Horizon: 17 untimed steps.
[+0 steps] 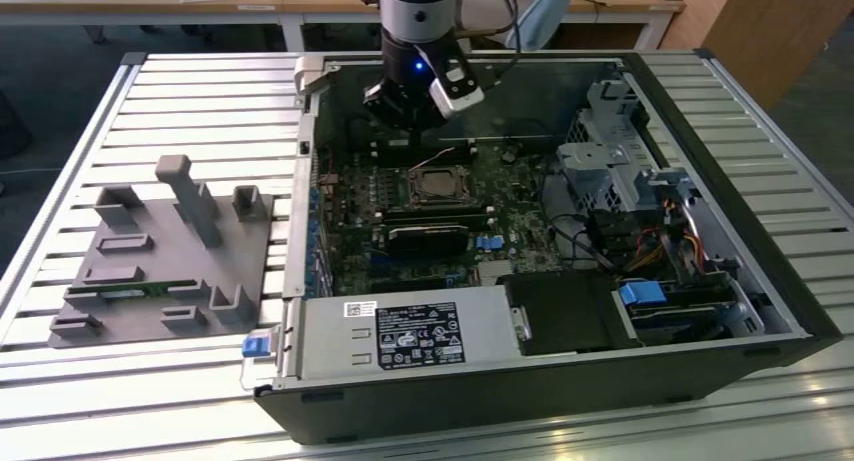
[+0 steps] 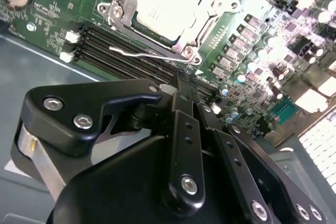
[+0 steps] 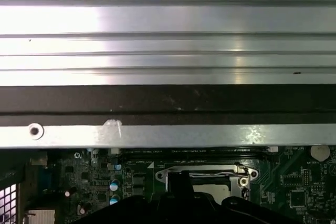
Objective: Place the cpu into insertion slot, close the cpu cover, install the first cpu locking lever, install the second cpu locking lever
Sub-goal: 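Install the first cpu locking lever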
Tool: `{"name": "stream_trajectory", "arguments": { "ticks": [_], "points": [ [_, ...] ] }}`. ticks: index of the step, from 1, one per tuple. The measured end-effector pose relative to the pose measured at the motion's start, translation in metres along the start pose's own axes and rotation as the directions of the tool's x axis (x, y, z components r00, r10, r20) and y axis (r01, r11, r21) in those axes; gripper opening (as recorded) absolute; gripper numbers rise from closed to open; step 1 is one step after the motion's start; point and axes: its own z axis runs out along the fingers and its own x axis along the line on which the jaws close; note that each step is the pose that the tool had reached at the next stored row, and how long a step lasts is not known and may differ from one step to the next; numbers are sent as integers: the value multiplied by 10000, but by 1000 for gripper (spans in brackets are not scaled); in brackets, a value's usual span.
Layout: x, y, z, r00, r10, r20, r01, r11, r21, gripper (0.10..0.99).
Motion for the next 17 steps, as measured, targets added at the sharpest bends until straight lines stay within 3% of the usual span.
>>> {"name": "stream_trajectory", "arguments": {
  "ticks": [11,17],
  "points": [
    [-45,0,58,9994,-337,-22,337,9994,-8,106],
    [-165,27,101,9992,-398,-31,398,9992,-9,106]
  ]
}}
